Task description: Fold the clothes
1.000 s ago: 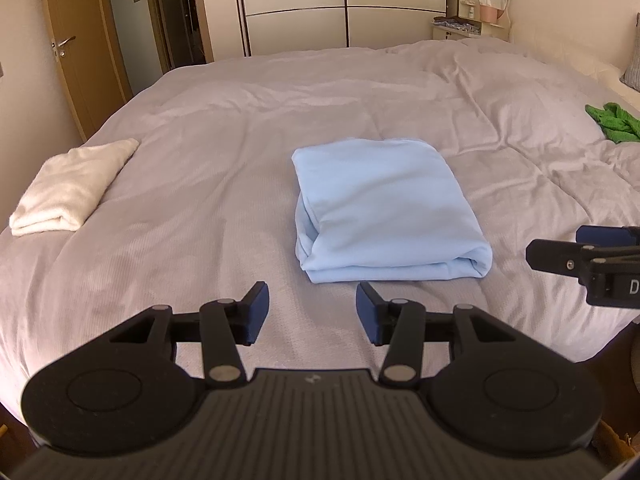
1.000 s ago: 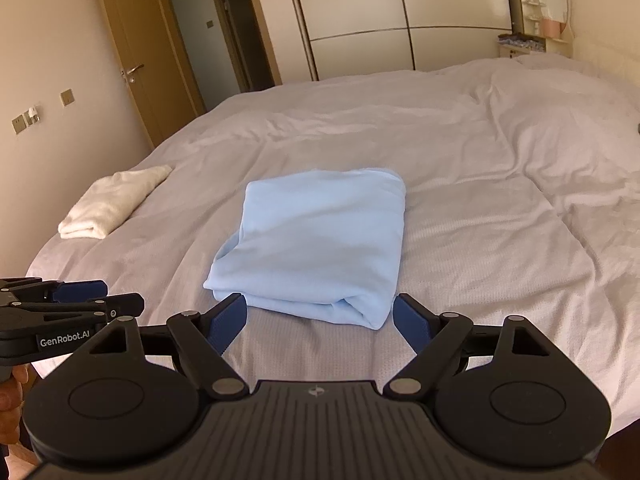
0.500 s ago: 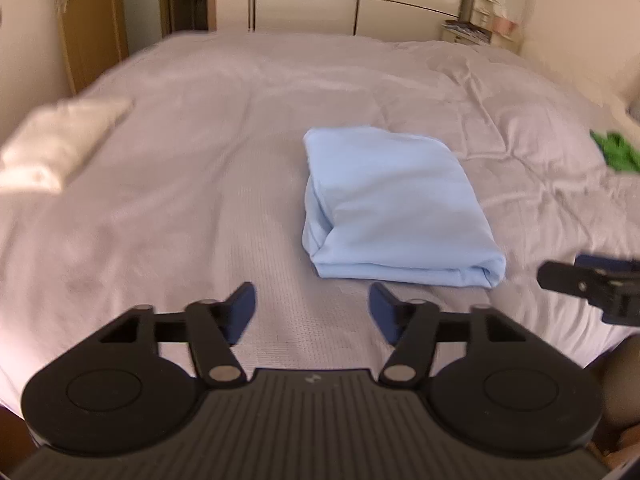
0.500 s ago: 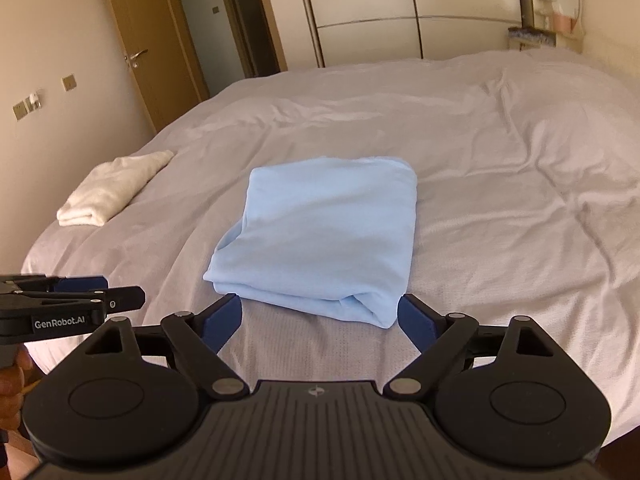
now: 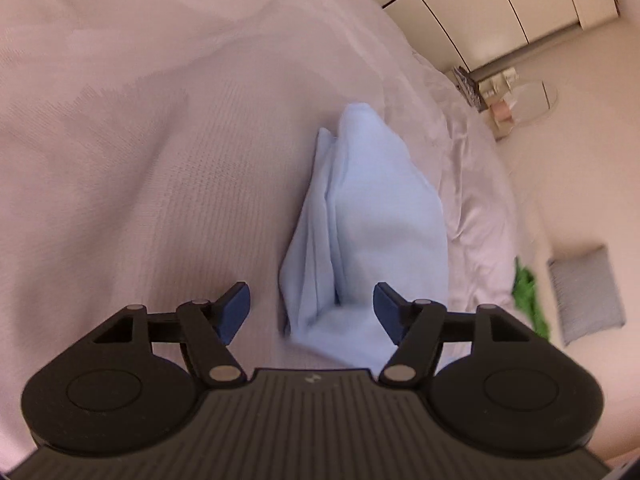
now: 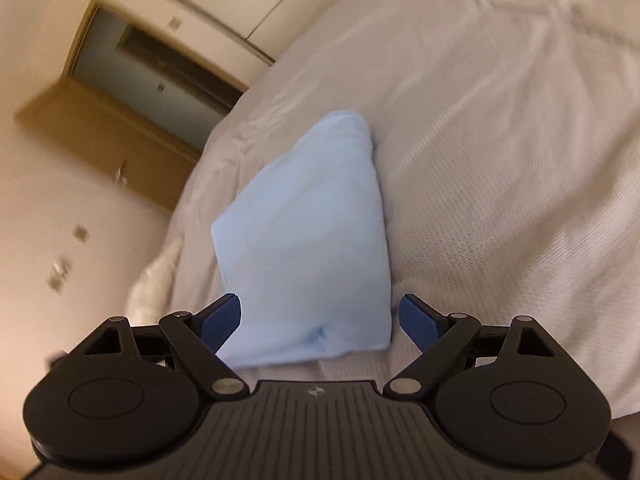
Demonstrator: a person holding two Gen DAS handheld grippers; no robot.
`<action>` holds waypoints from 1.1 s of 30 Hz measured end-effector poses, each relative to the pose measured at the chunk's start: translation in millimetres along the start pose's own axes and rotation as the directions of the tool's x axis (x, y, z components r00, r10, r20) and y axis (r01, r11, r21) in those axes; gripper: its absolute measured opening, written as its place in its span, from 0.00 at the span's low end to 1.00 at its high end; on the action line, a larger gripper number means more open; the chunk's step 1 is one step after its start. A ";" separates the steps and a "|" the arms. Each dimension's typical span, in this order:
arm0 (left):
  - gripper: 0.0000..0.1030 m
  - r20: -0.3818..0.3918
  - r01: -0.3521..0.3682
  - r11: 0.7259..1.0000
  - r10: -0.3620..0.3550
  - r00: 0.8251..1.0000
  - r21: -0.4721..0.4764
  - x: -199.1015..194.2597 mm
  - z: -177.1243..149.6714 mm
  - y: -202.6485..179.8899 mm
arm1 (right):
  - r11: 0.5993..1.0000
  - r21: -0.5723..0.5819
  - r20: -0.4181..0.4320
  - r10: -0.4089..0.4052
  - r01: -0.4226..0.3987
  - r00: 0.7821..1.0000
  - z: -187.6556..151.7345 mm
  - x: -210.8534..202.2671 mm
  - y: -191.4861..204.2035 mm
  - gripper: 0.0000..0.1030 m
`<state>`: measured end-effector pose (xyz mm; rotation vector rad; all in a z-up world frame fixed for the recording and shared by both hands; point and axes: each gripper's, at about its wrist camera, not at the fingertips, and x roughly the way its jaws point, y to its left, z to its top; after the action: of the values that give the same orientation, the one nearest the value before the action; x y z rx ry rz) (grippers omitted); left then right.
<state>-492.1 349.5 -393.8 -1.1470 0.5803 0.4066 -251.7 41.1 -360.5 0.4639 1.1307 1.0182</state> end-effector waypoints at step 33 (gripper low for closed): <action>0.25 -0.239 0.119 0.993 -0.121 0.964 -0.023 104.2 61.4 -1.1 | 0.976 0.153 -0.201 0.184 -0.155 0.962 59.9 113.5 -53.1 0.29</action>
<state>-396.2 407.2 -439.7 -1.2418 0.7158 0.1667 -167.3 121.7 -435.9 0.5785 1.3771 1.1654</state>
